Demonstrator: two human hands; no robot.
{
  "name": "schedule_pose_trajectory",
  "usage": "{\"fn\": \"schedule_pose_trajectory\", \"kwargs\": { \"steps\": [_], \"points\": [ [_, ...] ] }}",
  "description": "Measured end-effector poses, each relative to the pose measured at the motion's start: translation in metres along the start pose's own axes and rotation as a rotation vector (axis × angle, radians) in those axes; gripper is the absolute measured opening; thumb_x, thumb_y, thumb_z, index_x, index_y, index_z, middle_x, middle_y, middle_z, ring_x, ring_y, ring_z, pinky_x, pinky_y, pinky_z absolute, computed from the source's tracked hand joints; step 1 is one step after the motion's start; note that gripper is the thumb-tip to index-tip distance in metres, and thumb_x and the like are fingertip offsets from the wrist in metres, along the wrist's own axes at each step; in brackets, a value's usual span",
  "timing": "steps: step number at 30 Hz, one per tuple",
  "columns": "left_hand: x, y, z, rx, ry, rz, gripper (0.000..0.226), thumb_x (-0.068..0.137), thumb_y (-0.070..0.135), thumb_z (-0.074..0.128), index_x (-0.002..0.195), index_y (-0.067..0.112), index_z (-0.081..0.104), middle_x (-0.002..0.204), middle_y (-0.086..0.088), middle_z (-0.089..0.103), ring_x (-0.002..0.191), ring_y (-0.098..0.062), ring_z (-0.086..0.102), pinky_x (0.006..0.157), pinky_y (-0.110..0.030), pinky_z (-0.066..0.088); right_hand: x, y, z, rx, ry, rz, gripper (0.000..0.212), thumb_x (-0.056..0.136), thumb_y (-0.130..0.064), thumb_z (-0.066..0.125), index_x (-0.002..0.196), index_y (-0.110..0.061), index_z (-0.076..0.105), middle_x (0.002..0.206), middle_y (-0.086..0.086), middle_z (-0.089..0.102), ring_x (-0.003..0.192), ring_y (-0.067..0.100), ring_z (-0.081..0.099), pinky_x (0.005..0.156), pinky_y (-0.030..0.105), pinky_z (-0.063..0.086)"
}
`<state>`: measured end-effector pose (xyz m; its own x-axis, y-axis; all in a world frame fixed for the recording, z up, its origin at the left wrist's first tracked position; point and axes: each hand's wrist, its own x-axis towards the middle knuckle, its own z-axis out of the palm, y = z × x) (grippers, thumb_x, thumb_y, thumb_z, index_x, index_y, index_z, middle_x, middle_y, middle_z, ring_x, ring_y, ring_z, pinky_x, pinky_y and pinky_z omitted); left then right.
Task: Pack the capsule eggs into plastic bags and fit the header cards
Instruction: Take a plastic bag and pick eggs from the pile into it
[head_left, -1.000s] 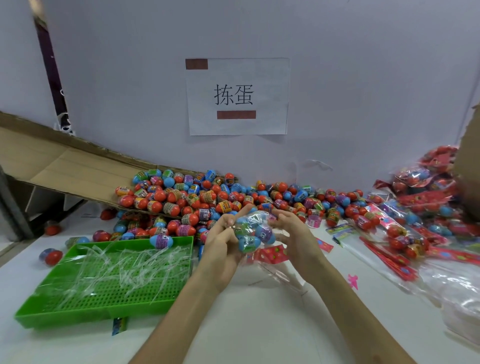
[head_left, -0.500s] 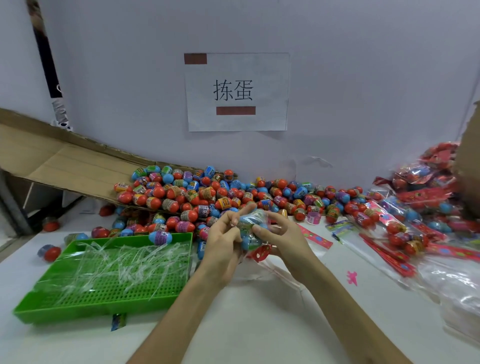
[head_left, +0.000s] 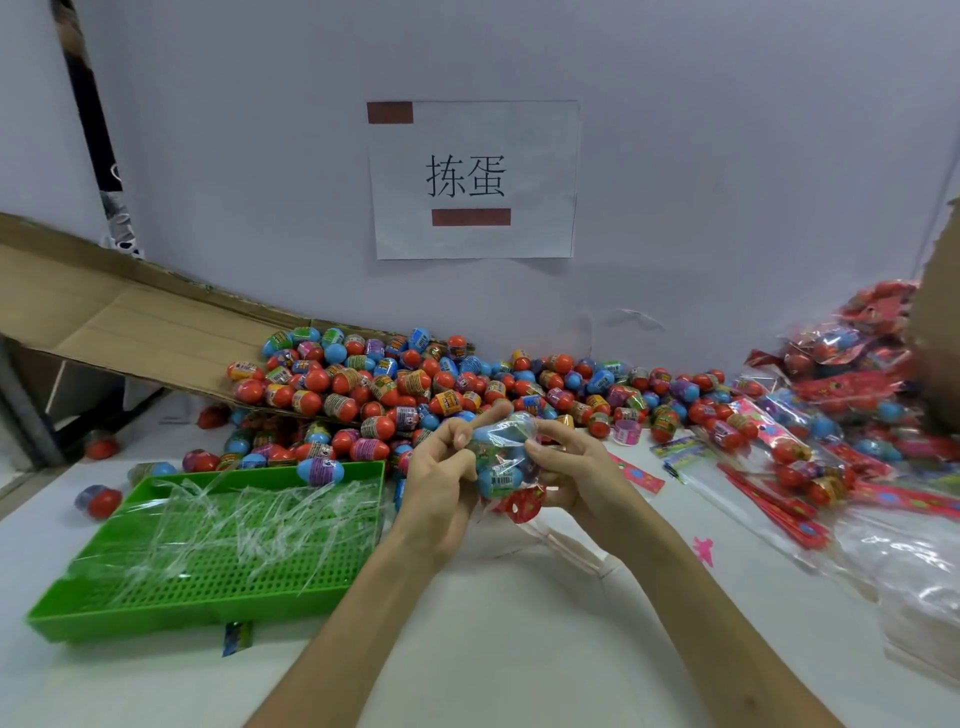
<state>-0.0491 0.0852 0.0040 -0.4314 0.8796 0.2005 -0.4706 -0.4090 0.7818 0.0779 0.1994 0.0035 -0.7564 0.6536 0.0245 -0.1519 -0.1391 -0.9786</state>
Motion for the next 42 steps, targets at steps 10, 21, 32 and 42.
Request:
{"fn": "schedule_pose_trajectory", "kwargs": {
  "steps": [10, 21, 32, 42],
  "points": [
    [0.001, 0.0, -0.002, -0.071, 0.001, -0.013, 0.045, 0.078, -0.029, 0.018, 0.08, 0.012, 0.037, 0.132, -0.022, 0.068, 0.121, -0.04, 0.067, 0.085, -0.048, 0.063, 0.001, -0.001, -0.002, 0.021, 0.074, 0.026, 0.011, 0.089, -0.021, 0.071, 0.092, -0.024, 0.081, 0.107, 0.012, 0.077, 0.101, 0.036, 0.074, 0.081, 0.045, 0.061],
    [-0.001, 0.003, 0.001, -0.056, 0.015, -0.062, 0.045, 0.081, -0.026, 0.019, 0.079, 0.015, 0.038, 0.132, -0.017, 0.069, 0.118, -0.034, 0.07, 0.069, -0.036, 0.062, 0.0, -0.001, -0.002, 0.11, 0.165, 0.013, 0.032, 0.091, 0.006, 0.064, 0.076, -0.017, 0.081, 0.091, 0.012, 0.077, 0.077, 0.028, 0.076, 0.055, 0.032, 0.062],
    [-0.001, 0.003, -0.001, -0.136, 0.007, 0.008, 0.039, 0.069, -0.024, 0.026, 0.076, 0.011, 0.042, 0.132, -0.018, 0.069, 0.117, -0.035, 0.07, 0.08, -0.043, 0.063, -0.001, -0.001, 0.007, -0.013, 0.155, 0.05, 0.029, 0.088, -0.036, 0.073, 0.097, -0.009, 0.075, 0.114, 0.016, 0.072, 0.098, 0.037, 0.074, 0.07, 0.044, 0.065],
    [0.004, -0.004, -0.007, 0.504, 0.149, 0.048, 0.034, 0.088, 0.039, 0.073, 0.111, 0.016, 0.065, 0.111, -0.012, 0.071, 0.106, -0.027, 0.07, 0.095, -0.044, 0.056, -0.008, -0.009, 0.004, -0.271, 0.163, -0.226, 0.002, 0.086, -0.017, 0.078, 0.087, -0.015, 0.08, 0.085, 0.004, 0.075, 0.079, 0.012, 0.07, 0.067, 0.021, 0.055]
  ]
}}
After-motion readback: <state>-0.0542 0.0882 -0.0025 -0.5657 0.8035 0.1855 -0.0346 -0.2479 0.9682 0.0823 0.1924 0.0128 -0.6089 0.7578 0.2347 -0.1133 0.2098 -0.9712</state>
